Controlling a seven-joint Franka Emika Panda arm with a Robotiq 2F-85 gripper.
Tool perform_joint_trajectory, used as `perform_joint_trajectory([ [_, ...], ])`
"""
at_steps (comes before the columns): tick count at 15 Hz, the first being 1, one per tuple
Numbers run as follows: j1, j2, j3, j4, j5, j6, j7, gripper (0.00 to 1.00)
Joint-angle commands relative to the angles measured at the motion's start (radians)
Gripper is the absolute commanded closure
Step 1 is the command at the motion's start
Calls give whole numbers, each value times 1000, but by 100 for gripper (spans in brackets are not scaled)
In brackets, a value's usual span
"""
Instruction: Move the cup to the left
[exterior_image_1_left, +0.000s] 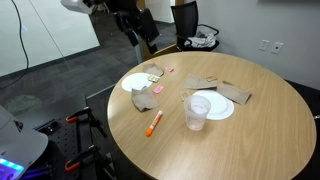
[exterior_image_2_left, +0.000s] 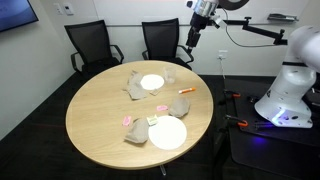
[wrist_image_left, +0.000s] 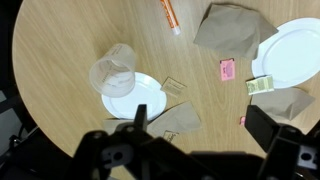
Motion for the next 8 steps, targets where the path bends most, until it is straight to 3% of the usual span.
perform_joint_trajectory([
  [1,-13,103,-27,22,-1,91,-58,0],
  [8,-15,295,-62,72,30,213,-182,0],
])
